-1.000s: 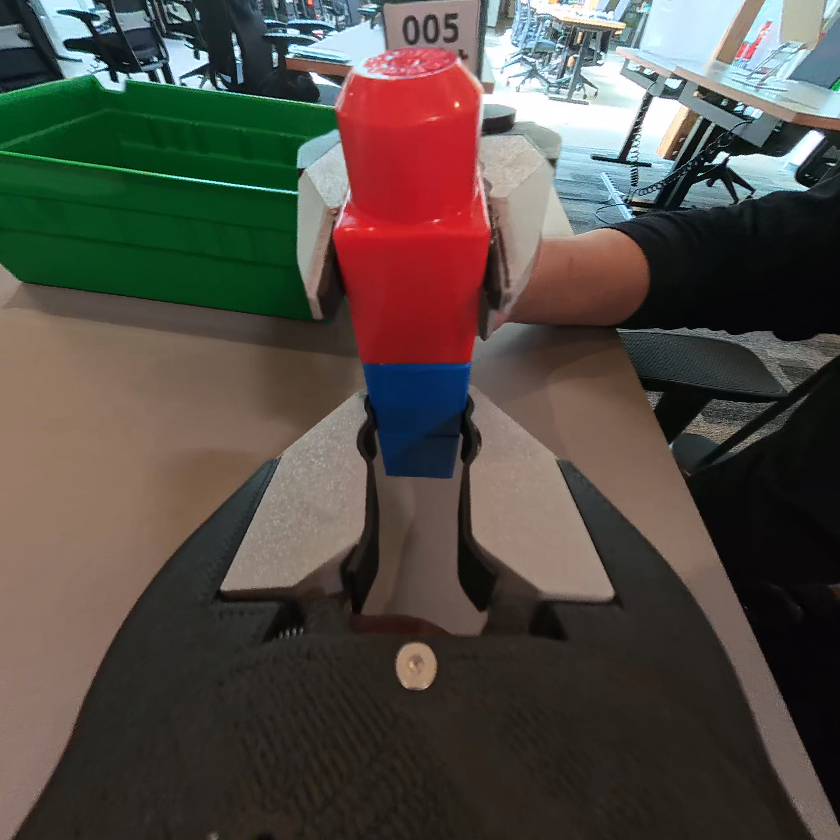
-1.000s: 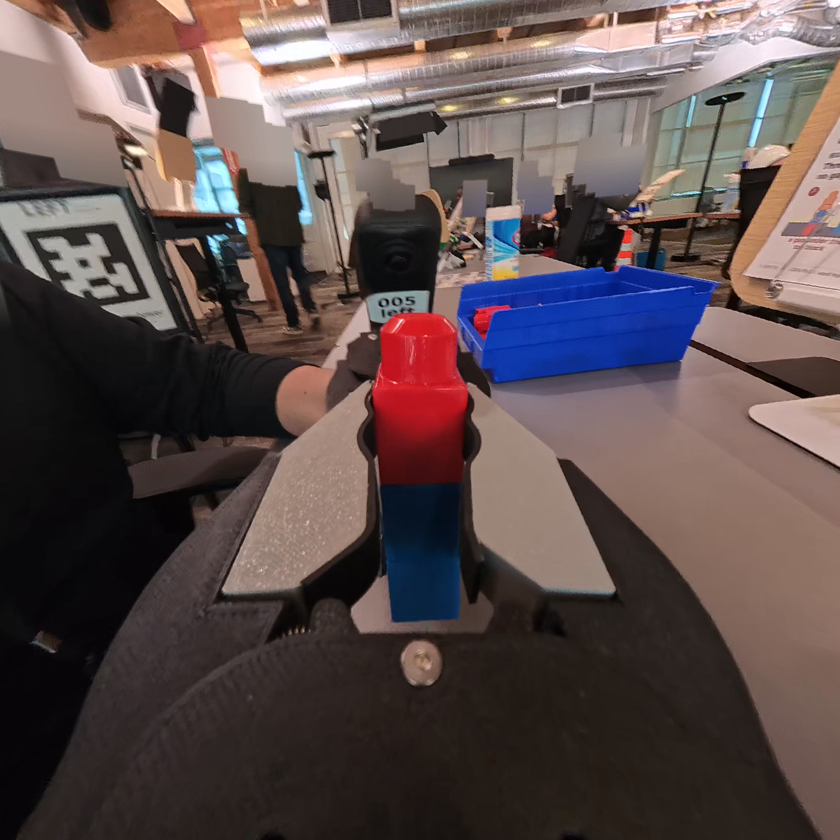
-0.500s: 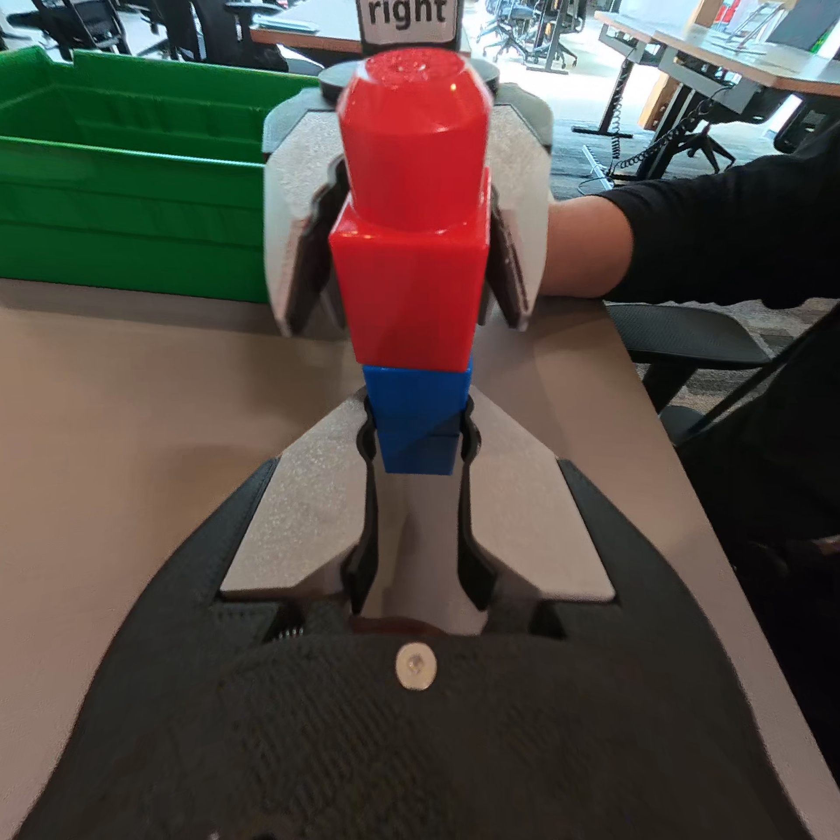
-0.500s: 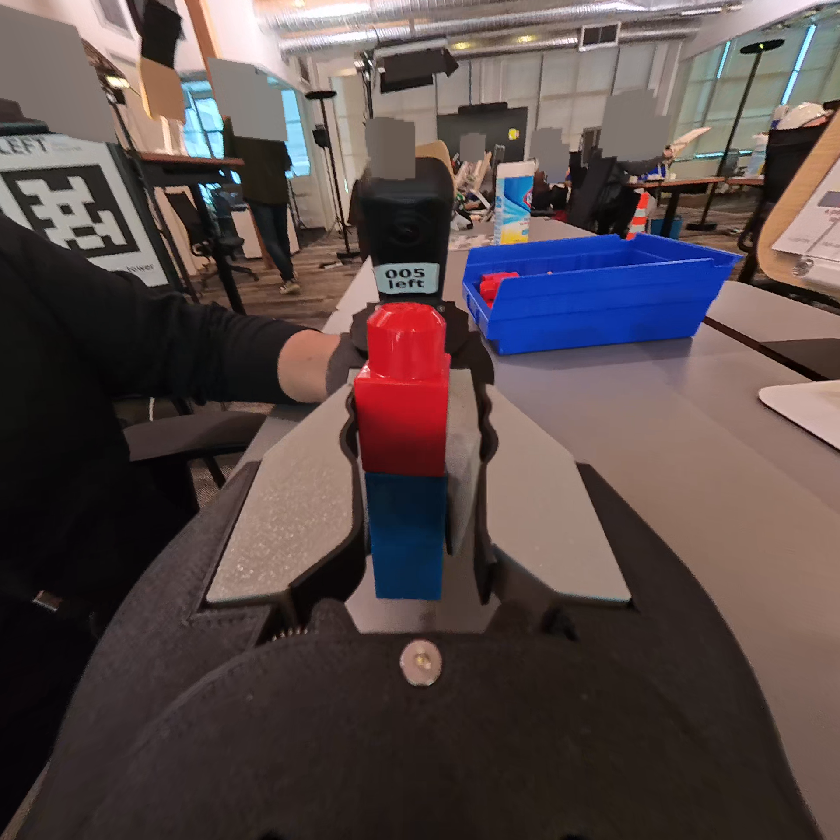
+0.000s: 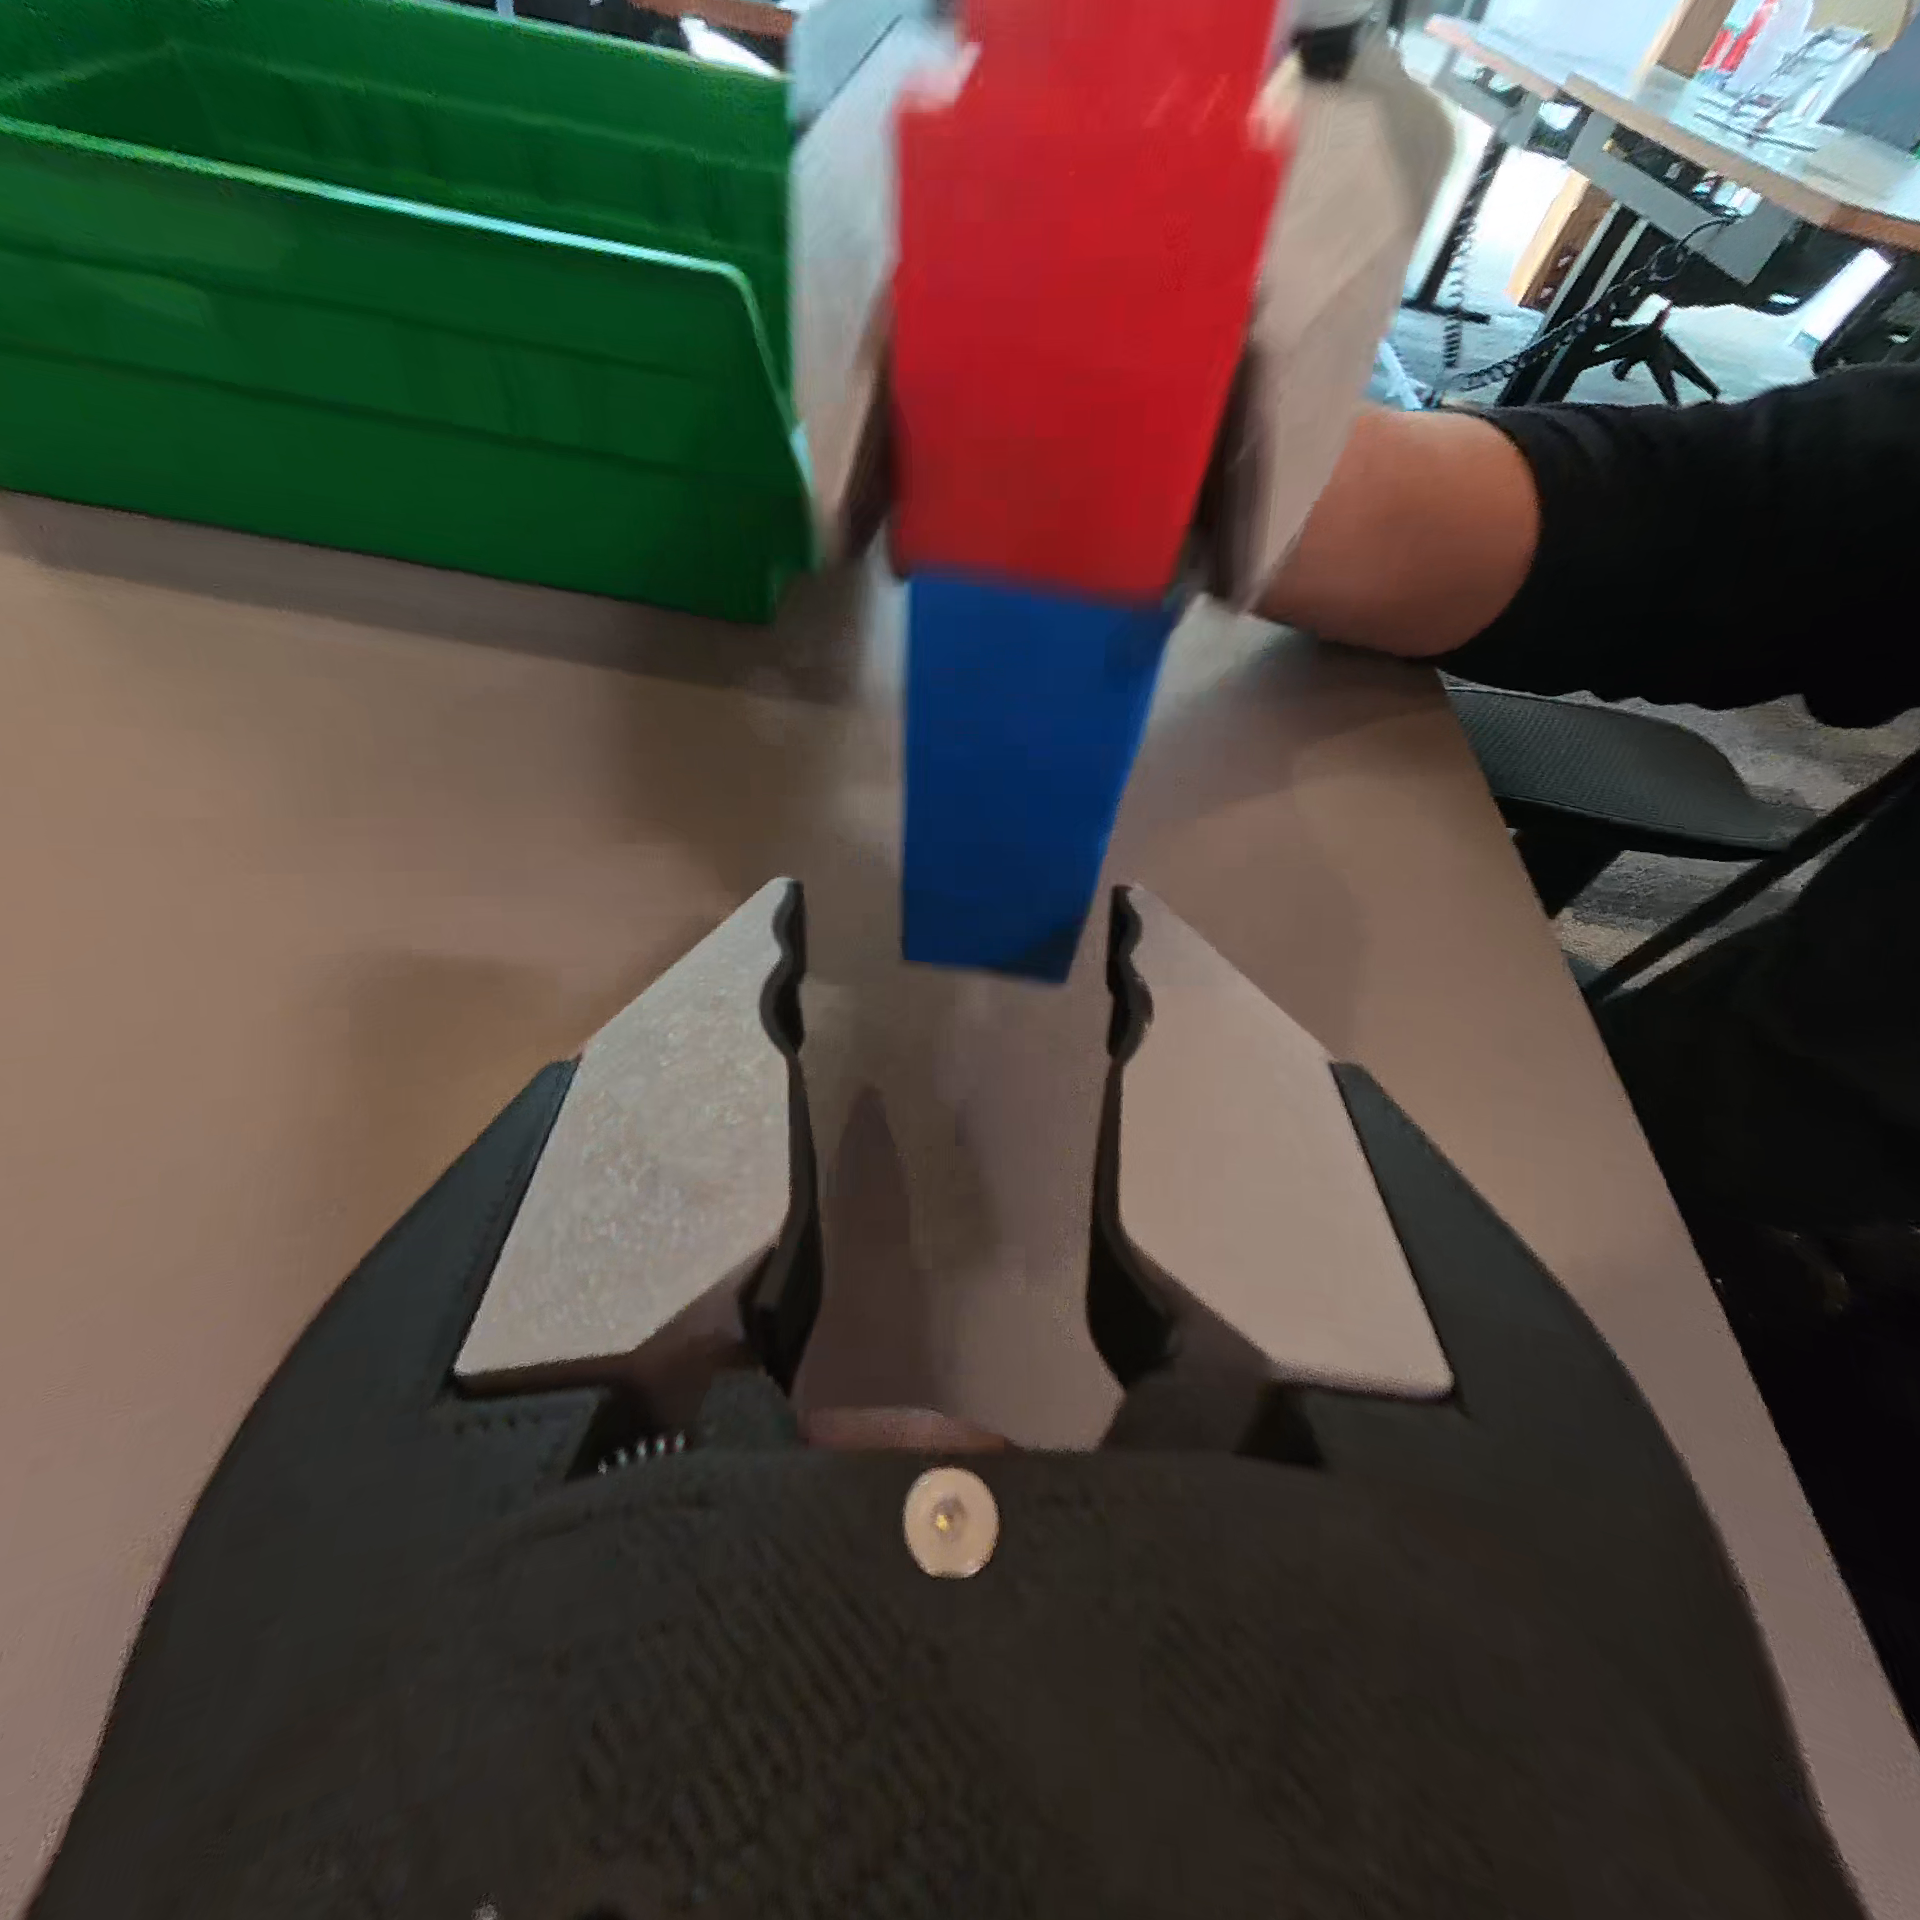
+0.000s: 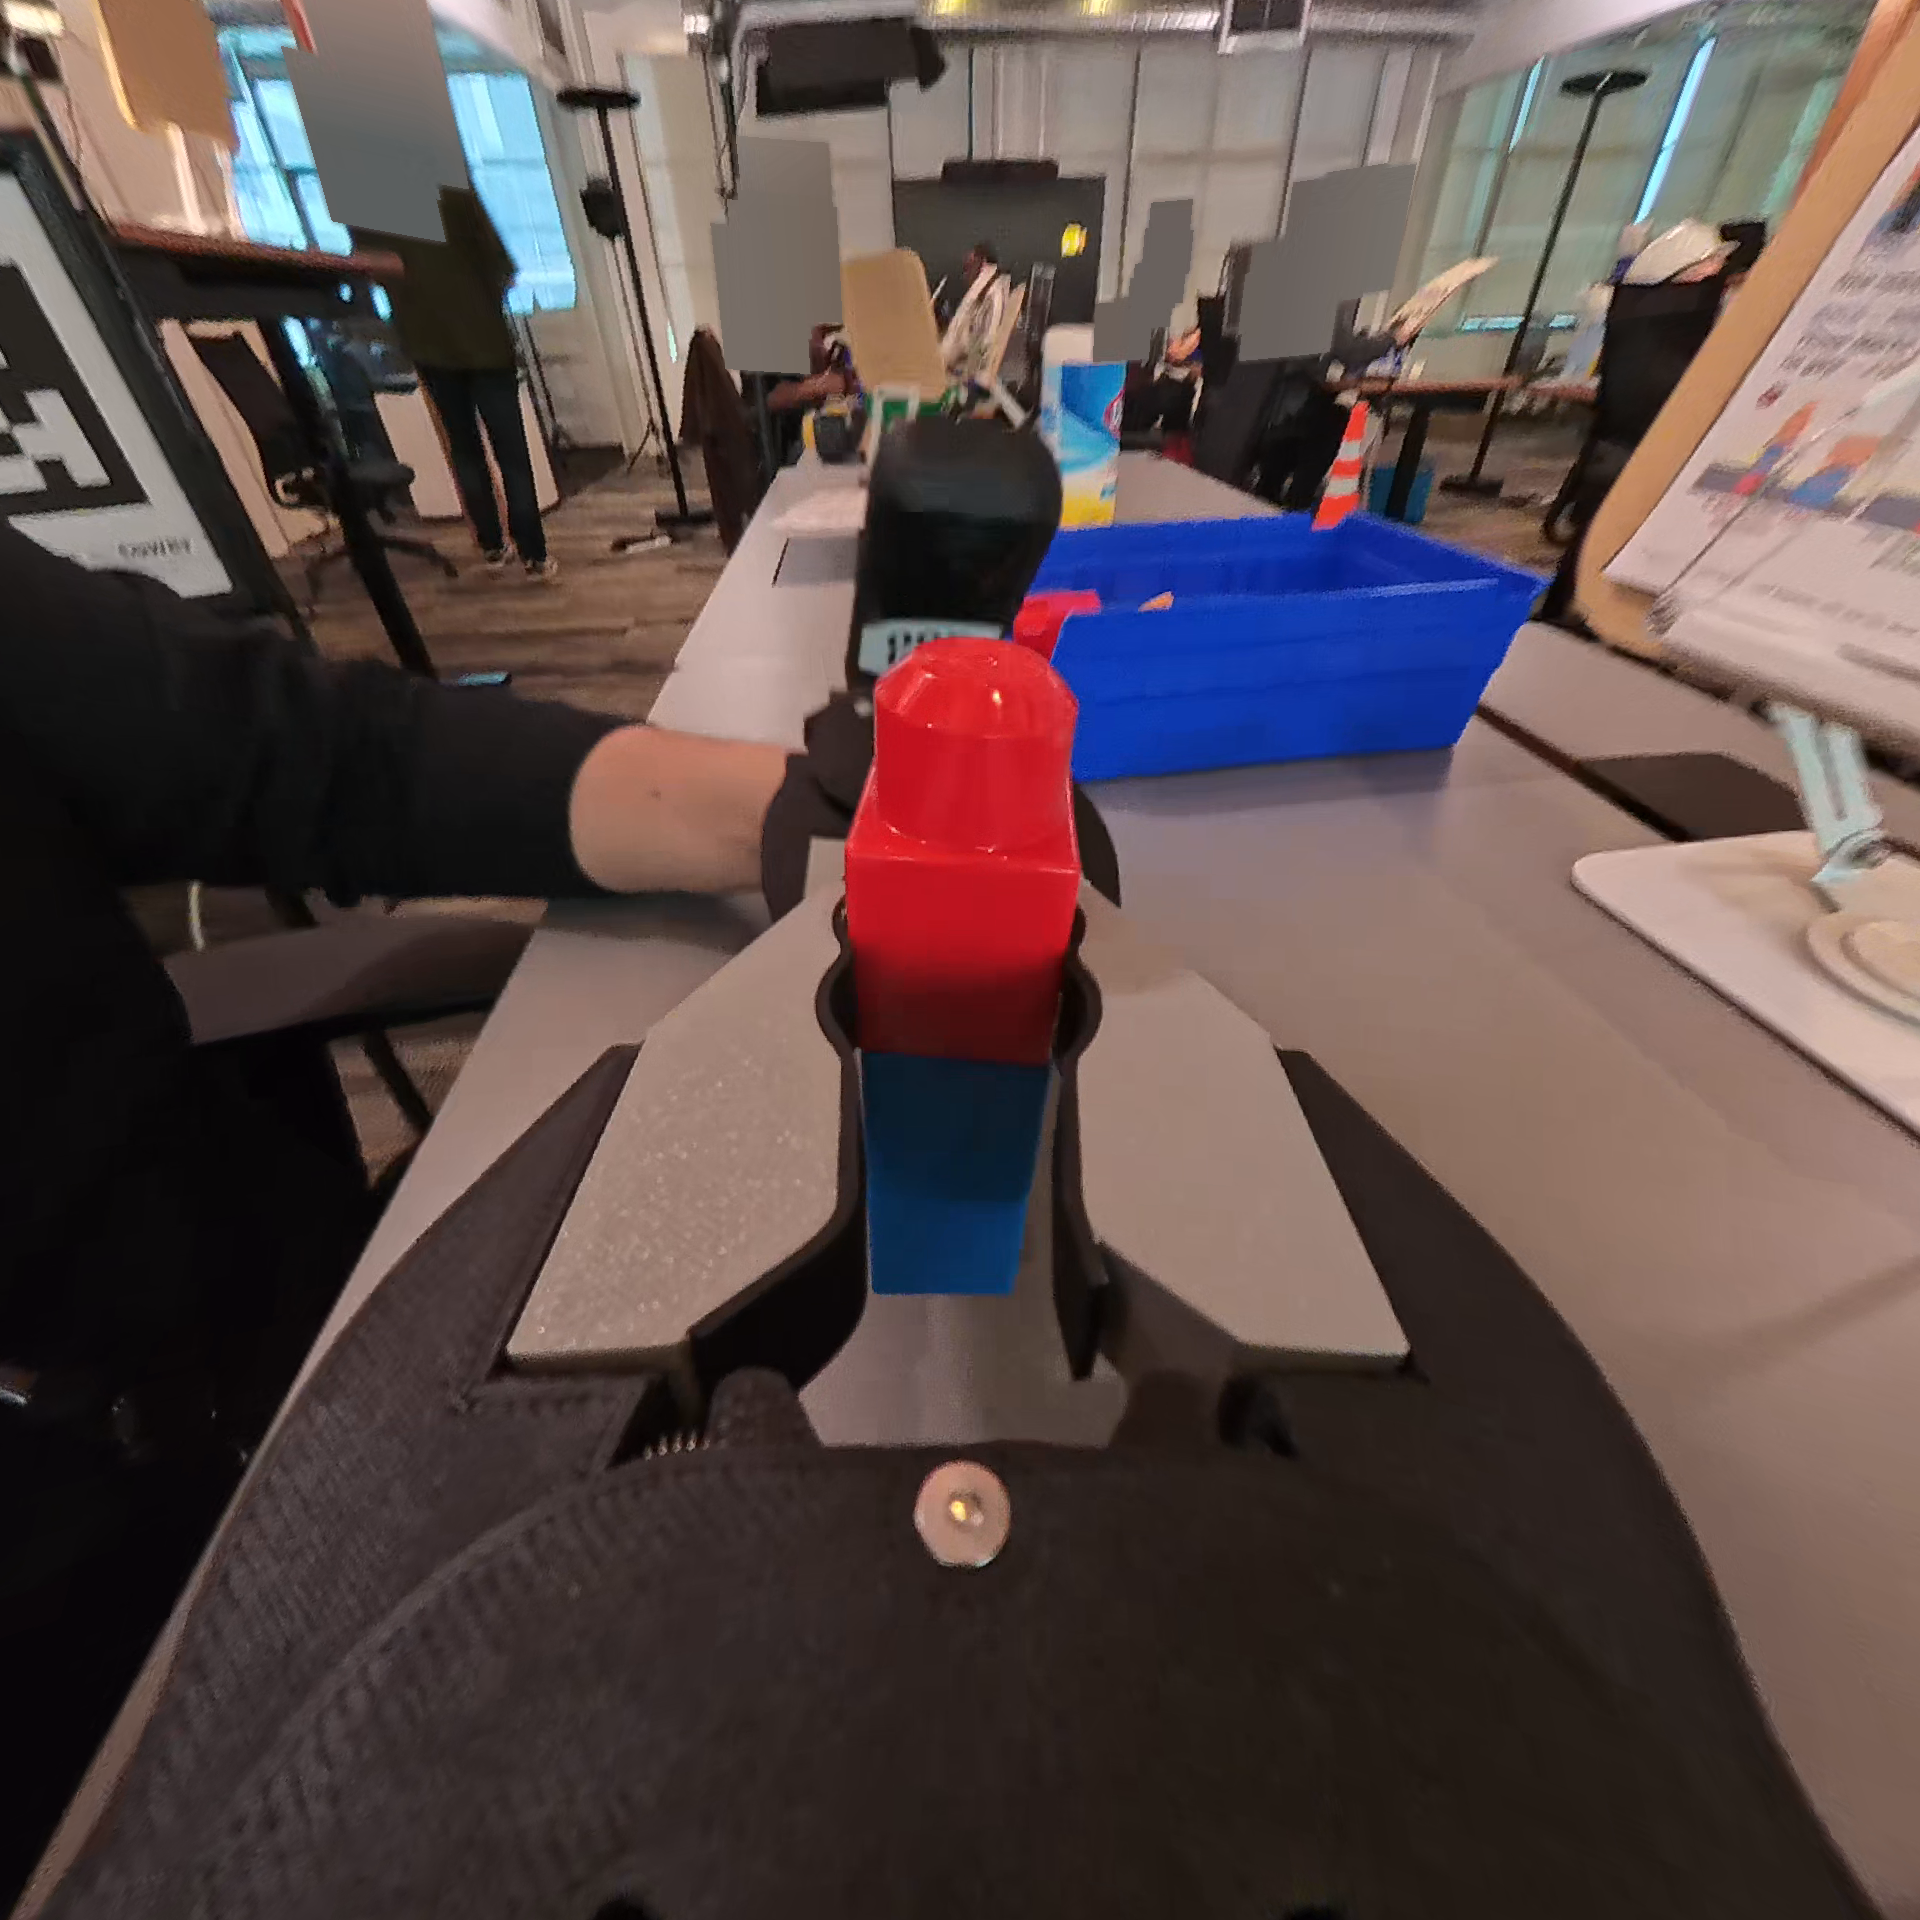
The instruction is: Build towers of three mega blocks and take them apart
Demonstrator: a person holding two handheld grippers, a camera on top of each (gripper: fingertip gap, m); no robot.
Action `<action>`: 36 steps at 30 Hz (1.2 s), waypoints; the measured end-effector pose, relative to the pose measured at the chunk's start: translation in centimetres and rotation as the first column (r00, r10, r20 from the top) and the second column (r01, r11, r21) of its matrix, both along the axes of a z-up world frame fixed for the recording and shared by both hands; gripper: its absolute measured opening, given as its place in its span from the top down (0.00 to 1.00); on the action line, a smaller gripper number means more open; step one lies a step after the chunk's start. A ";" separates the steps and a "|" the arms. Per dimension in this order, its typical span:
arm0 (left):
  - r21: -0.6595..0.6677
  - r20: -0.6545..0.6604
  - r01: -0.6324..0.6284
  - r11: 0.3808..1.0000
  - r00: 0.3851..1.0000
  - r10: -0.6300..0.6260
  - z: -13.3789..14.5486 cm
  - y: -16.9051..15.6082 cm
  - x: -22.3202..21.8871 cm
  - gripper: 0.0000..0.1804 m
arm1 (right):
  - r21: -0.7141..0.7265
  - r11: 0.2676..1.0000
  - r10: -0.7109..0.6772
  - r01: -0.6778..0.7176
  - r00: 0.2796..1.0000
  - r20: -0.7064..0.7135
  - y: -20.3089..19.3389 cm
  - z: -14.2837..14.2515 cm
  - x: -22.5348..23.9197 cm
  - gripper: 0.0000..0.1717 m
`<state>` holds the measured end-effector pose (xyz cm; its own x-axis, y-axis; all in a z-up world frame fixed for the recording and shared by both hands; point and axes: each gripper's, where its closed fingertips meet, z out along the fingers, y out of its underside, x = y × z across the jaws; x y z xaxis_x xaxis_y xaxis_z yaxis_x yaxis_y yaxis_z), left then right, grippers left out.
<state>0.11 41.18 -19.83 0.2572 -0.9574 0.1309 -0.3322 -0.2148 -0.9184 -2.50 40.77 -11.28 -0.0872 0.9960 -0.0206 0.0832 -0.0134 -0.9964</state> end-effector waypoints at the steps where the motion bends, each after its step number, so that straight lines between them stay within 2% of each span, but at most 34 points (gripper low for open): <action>1: -0.002 -0.004 -0.026 1.000 1.000 0.026 -0.1 0.5 -0.4 0.68 | 0.008 0.999 -0.043 0.043 0.999 -0.027 0.4 1.3 0.7 0.81; 3: 0.014 -0.006 -0.097 0.995 0.995 0.098 0.0 1.7 -1.2 0.69 | 0.040 0.980 -0.189 0.196 0.974 -0.127 2.2 5.1 3.1 0.81; 5: 0.031 -0.013 -0.143 0.989 0.990 0.143 -0.1 2.4 -1.7 0.71 | 0.037 0.930 -0.350 0.365 0.914 -0.202 5.2 8.5 6.8 0.81; 7: 0.048 -0.038 -0.187 0.981 0.981 0.189 -0.3 3.0 -1.8 0.75 | 0.025 0.845 -0.520 0.535 0.831 -0.195 9.9 9.7 10.7 0.81; 9: 0.054 -0.090 -0.206 0.977 0.974 0.210 -1.1 3.4 -1.7 0.75 | 0.034 0.714 -0.690 0.699 0.711 -0.136 16.3 8.5 14.4 0.81; 12: 0.092 -0.179 -0.197 0.976 0.961 0.211 -2.2 3.3 -1.3 0.76 | 0.037 0.557 -0.830 0.830 0.558 -0.021 24.7 4.4 18.2 0.81; 15: 0.139 -0.249 -0.162 0.977 0.949 0.193 -3.1 2.8 -0.9 0.76 | -0.009 0.457 -0.884 0.890 0.455 0.111 30.9 -0.2 19.5 0.80; 18: 0.181 -0.313 -0.121 0.976 0.934 0.174 -3.9 2.3 -0.6 0.76 | 0.068 0.323 -0.936 0.944 0.308 0.170 35.6 -3.3 21.4 0.80; 19: 0.201 -0.337 -0.110 0.973 0.925 0.174 -4.2 2.2 -0.5 0.76 | 0.079 0.299 -0.944 0.951 0.282 0.172 36.6 -3.9 21.9 0.81; 22: 0.261 -0.388 -0.071 0.963 0.905 0.172 -4.8 1.8 -0.3 0.75 | 0.058 0.294 -0.932 0.954 0.273 0.240 37.8 -5.1 22.7 0.80; 26: 0.284 -0.391 -0.068 0.956 0.903 0.180 -4.8 1.8 -0.3 0.76 | 0.193 0.245 -0.941 0.950 0.185 0.284 37.8 -6.1 24.2 0.79; 29: 0.287 -0.391 -0.068 0.956 0.902 0.182 -4.8 1.8 -0.3 0.76 | 0.228 0.223 -0.940 0.948 0.147 0.307 37.6 -6.1 24.3 0.65; 30: 0.288 -0.391 -0.068 0.955 0.902 0.182 -4.8 1.9 -0.3 0.76 | 0.246 0.223 -0.939 0.943 0.140 0.315 37.3 -6.0 24.3 0.64; 33: 0.285 -0.392 -0.067 0.956 0.902 0.180 -4.8 1.9 -0.2 0.76 | 0.293 0.208 -0.955 0.933 0.129 0.267 35.9 -3.9 24.0 0.60; 36: 0.274 -0.391 -0.069 0.959 0.903 0.177 -4.8 1.9 -0.3 0.76 | 0.249 0.172 -0.968 0.953 0.116 0.223 34.0 -0.6 23.9 0.56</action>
